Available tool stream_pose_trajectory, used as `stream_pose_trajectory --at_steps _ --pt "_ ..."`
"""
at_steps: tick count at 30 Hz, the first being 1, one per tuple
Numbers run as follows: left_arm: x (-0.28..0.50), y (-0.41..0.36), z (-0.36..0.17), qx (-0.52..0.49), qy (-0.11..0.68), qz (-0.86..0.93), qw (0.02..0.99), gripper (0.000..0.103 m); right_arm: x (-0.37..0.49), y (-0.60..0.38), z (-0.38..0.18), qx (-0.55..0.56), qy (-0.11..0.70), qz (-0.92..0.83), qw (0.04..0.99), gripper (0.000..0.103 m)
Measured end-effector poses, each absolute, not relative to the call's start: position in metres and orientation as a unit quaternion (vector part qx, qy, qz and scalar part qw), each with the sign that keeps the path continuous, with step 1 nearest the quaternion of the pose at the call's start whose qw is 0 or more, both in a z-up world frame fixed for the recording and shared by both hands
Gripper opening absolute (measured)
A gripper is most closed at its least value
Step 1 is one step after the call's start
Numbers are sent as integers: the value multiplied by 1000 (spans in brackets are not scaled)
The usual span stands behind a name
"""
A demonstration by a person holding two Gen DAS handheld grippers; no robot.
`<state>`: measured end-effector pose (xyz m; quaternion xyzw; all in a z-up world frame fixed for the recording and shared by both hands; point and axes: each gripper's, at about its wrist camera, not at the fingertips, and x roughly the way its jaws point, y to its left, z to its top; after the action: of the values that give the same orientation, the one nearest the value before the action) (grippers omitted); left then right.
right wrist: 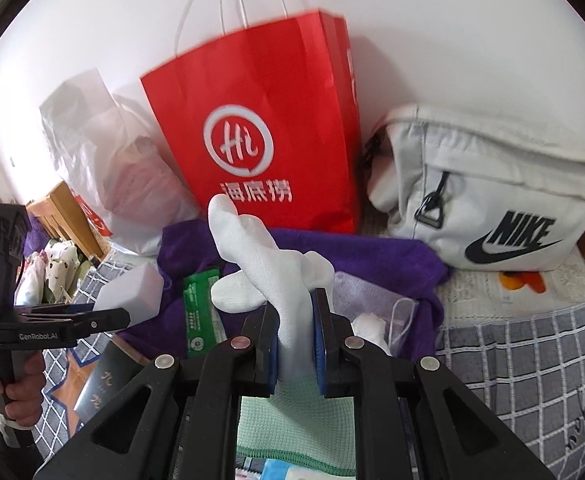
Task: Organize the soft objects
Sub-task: 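Carry the white block and white glove over the purple towel with both tools, then open the left tool to drop the block while the right releases the glove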
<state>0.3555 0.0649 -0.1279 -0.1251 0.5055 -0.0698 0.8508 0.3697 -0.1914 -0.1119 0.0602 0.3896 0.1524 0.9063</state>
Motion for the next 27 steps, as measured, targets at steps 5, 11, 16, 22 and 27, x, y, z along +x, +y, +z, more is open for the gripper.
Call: stream_pose_trajectory --at_steps 5,11,16,22,27 --pt "371 63 -140 -127 516 -72 844 58 387 -192 -135 74 414 151 895 14" --pt "384 59 -155 -127 528 -78 836 58 397 -190 -155 79 432 154 885 14" --pt "387 57 -163 -135 532 -85 832 59 402 -190 -161 96 433 155 883 14" --pt "389 52 -176 -126 544 -83 826 59 410 -190 -164 107 436 151 881 14" --pt "388 54 -180 -132 545 -85 824 59 416 -184 -171 97 453 146 874 14"
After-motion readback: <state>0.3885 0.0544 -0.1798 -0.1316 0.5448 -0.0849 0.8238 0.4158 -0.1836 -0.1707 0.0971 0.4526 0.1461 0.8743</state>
